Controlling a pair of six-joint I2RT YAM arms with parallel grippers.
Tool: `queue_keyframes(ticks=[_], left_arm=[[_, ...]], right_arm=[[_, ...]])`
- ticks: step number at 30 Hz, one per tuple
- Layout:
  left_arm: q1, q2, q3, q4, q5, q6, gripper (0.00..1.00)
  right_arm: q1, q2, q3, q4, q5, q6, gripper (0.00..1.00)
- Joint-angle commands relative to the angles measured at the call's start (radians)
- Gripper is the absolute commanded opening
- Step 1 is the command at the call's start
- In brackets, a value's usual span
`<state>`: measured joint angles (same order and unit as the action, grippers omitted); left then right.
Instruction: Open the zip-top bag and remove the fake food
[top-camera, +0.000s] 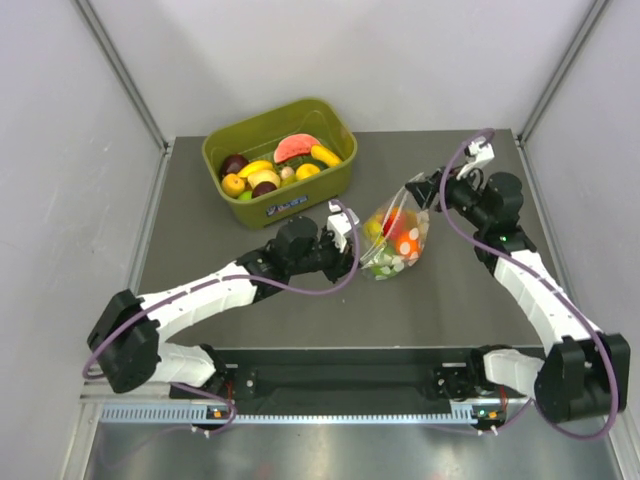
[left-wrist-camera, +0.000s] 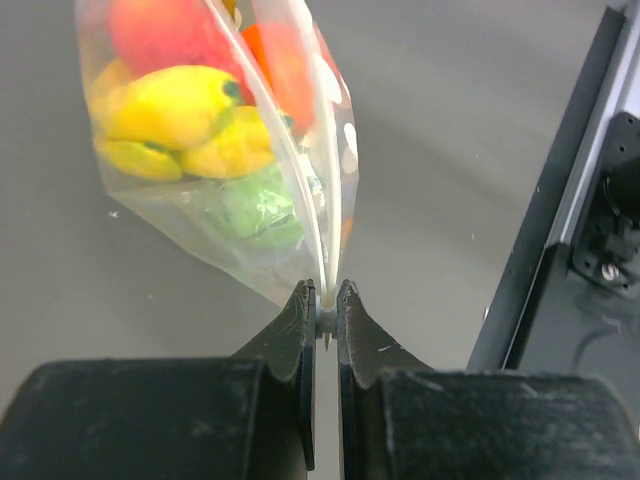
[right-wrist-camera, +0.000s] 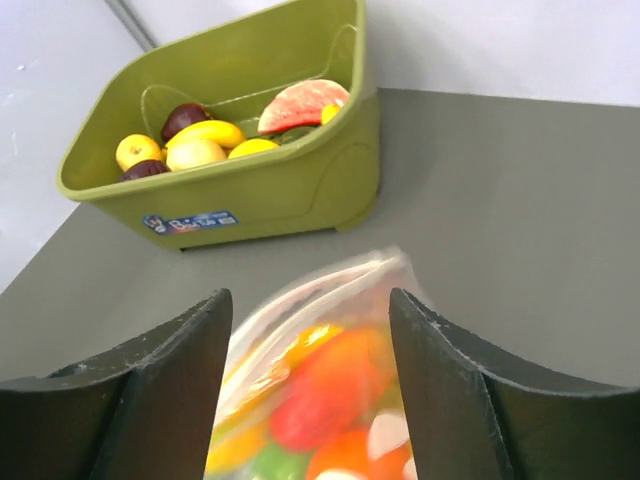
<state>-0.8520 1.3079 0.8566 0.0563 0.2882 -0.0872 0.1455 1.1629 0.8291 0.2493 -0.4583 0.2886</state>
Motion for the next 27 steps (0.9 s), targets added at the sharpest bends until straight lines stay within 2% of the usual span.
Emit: queue_keyframes(ticks=[1,6,9,16,21,27], left_arm=[[-0.03,0.034,0.024,0.192,-0.069,-0.066,0.0],[-0.053,0.074,0.045,0.235,-0.104,-0.078,0.0],[-0.059,0.079,0.045,0.237,-0.115,-0.082,0.0],[-0.082,0.091,0.047,0.247,-0.124,-0.075,0.0],[-0.093,0.1,0.058,0.247,-0.126,-0.065,0.0],[-0.098,0.1,0.061,0.24,-0.136,-0.056,0.0]], right_arm=[[-0.004,-0.138,-0.034,-0.093,0.095,0.063,0.65],[0.005,-0.267,-0.125,-0.169,0.103,0.127,0.66],[0.005,-0.278,-0.153,-0.197,0.089,0.144,0.66],[0.054,-0.243,-0.159,-0.17,0.075,0.155,0.65],[0.169,-0.197,-0.125,-0.154,0.138,0.141,0.65],[0.223,-0.138,-0.087,-0.156,0.202,0.123,0.65]])
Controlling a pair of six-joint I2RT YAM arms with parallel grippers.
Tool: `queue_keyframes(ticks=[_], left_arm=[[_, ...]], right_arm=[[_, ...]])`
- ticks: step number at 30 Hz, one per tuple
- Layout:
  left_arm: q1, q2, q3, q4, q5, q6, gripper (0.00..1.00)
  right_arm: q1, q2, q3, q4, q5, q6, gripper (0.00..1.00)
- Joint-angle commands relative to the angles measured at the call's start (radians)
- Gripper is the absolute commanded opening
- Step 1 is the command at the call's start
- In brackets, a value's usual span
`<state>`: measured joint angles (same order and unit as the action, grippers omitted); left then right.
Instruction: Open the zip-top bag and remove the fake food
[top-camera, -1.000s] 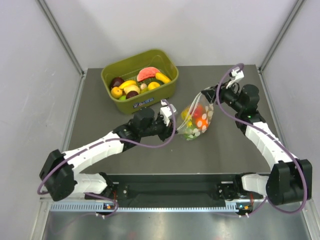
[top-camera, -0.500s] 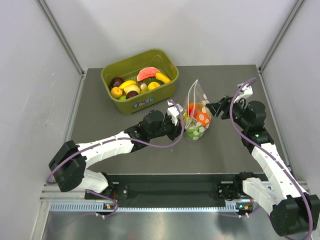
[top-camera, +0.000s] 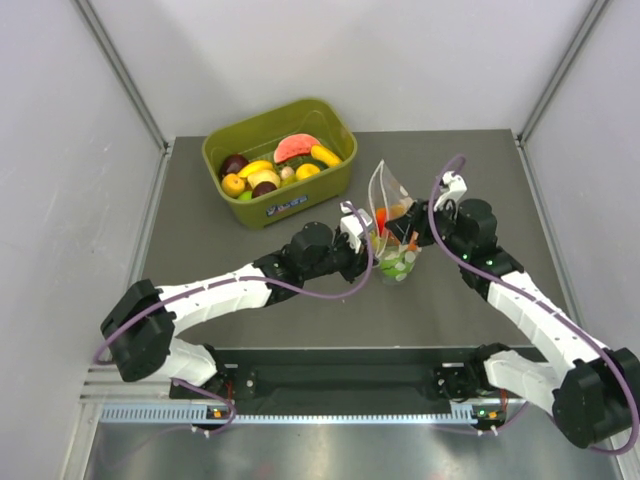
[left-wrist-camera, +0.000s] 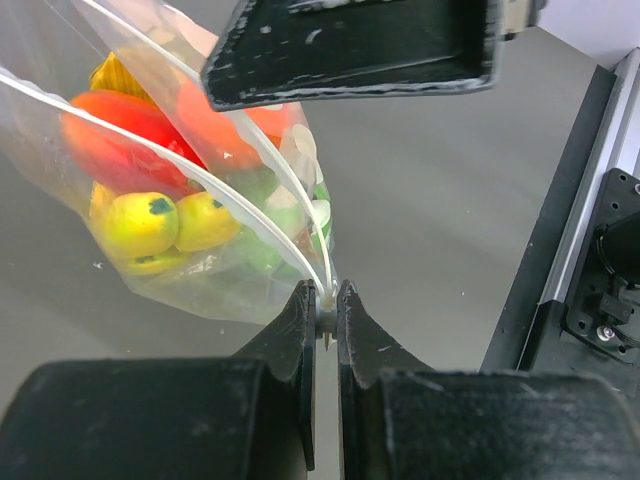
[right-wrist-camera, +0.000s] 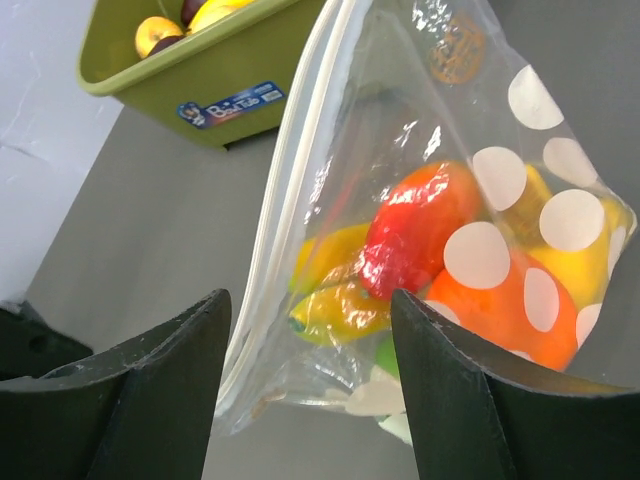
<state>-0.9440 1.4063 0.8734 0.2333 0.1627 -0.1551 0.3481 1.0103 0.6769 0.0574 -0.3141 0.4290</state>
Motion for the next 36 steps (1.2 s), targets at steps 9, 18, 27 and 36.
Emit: queue_keyframes(ticks=[9,18,27,36], left_arm=[[-0.025,0.01,0.056,0.041,-0.017,0.038,0.0],[-0.032,0.002,0.059,0.003,-0.054,0.063,0.0],[-0.023,-0.053,0.079,-0.028,-0.349,0.008,0.57],[0.154,-0.032,0.084,0.052,-0.238,-0.277,0.57]], right_arm=[[0.048,0.131,0.139,0.022,0.075,-0.058,0.64],[0.091,0.183,0.173,-0.021,0.204,-0.11,0.07],[0.095,0.146,0.151,-0.027,0.227,-0.119,0.0],[0.098,0.113,0.124,-0.027,0.224,-0.125,0.0]])
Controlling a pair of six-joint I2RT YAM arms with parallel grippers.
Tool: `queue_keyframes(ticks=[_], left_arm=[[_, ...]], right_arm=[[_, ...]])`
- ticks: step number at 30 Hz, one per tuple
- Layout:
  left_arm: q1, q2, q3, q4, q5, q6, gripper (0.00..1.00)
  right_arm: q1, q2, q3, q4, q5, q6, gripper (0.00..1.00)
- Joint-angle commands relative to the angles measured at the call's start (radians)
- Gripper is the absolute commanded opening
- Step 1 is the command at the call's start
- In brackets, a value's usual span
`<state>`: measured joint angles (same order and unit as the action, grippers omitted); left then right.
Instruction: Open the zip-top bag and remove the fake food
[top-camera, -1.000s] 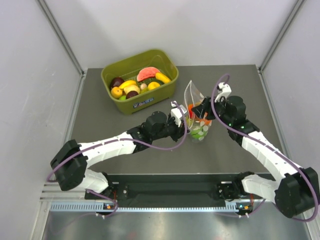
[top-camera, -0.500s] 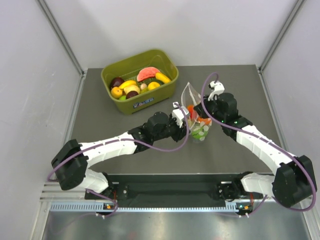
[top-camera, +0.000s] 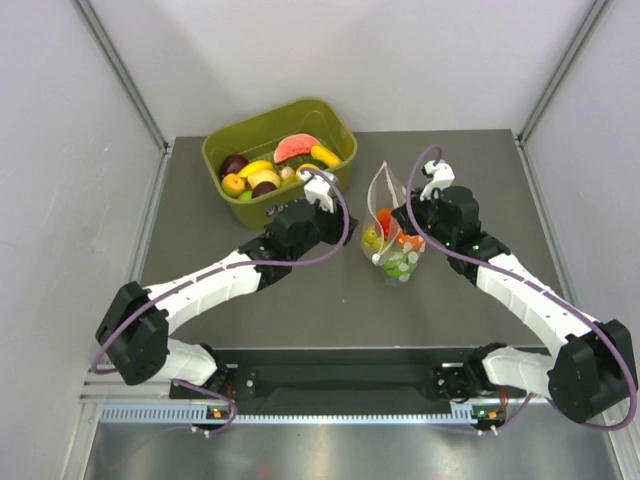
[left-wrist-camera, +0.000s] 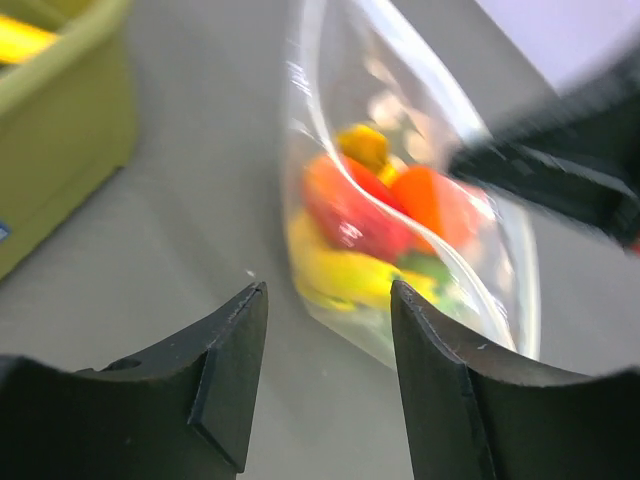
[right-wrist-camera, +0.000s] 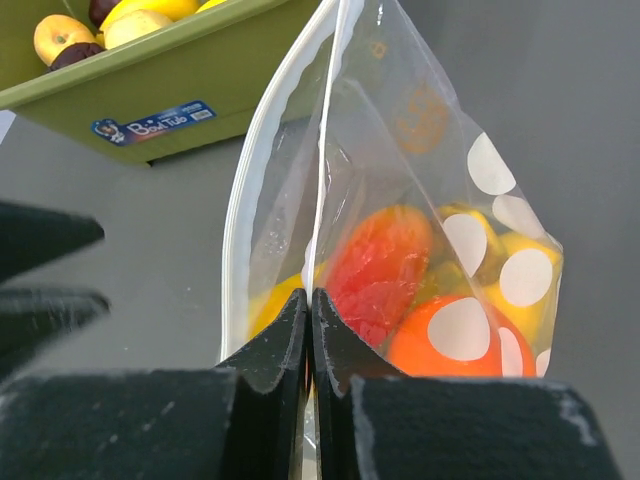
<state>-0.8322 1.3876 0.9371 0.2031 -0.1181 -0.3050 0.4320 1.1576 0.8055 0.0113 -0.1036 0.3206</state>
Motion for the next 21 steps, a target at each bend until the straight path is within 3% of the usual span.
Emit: queue_keyframes(ticks=[1,12,21], left_arm=[[0.06,-0.007,0.02,0.103,0.058,-0.155,0.57],[0.071,0.105,0.066,0.219,0.216,-0.22,0.54],[0.07,0.188,0.132,0.216,0.221,-0.217,0.52]], right_arm=[[0.014,-0.038,-0.011,0.021,0.015,-0.018,0.0],[0.014,-0.042,-0.017,0.021,0.01,-0.029,0.0],[0.014,-0.05,-0.006,0.003,0.013,-0.034,0.01]])
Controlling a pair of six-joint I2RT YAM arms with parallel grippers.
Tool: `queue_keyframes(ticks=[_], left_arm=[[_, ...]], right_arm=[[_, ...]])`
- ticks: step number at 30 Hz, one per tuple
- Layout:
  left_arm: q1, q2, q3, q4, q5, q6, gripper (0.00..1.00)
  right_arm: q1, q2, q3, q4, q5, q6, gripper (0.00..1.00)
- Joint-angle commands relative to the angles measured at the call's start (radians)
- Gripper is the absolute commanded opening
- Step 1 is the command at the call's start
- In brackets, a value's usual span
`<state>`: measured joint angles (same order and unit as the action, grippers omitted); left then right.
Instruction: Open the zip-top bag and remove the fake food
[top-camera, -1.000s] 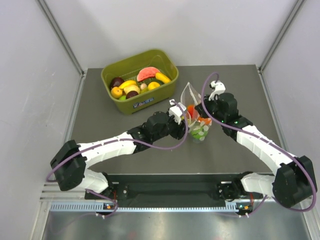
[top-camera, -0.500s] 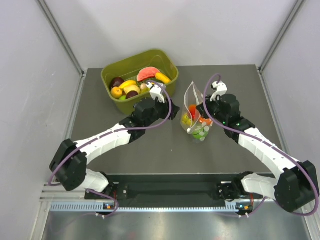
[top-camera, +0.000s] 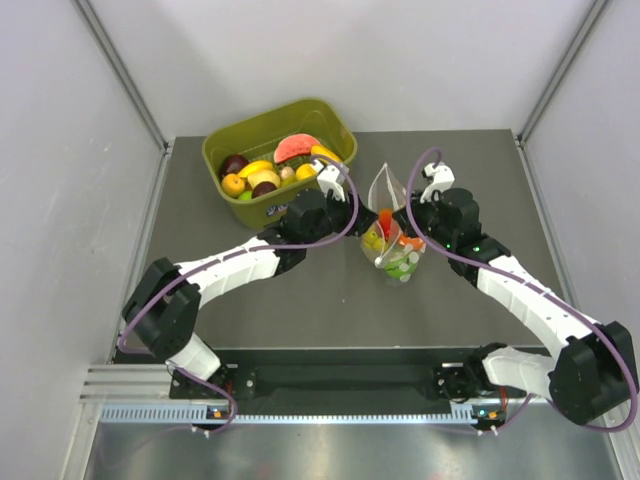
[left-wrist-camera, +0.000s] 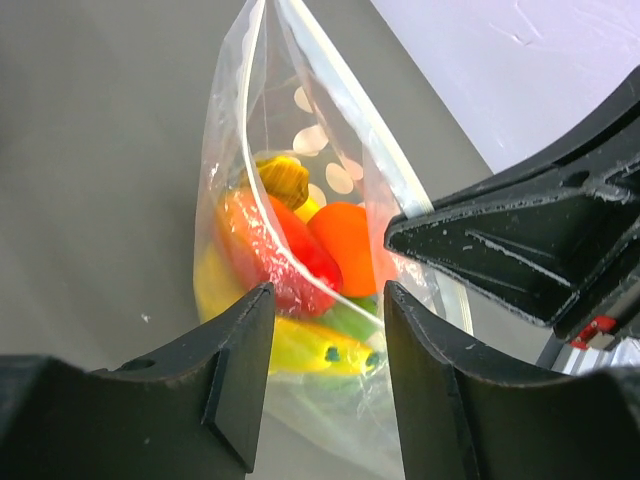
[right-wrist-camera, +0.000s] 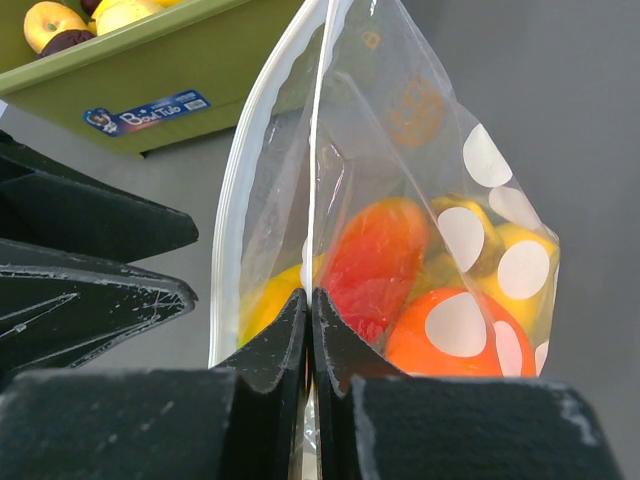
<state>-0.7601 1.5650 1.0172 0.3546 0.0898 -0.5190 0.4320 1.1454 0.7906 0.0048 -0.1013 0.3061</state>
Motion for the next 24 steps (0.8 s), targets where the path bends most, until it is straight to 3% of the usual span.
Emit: queue_keyframes(ticks=[1,24], left_arm=[[-0.002,0.015,0.053,0.061,0.011,-0.003,0.52],[-0.001,0.07,0.086,0.026,-0.005,0.008,0.52]], right_arm=[[0.014,-0.039,0.007,0.008,0.015,-0.019,0.02],[0.014,-0.073,-0.01,0.017,0.023,-0.028,0.08]])
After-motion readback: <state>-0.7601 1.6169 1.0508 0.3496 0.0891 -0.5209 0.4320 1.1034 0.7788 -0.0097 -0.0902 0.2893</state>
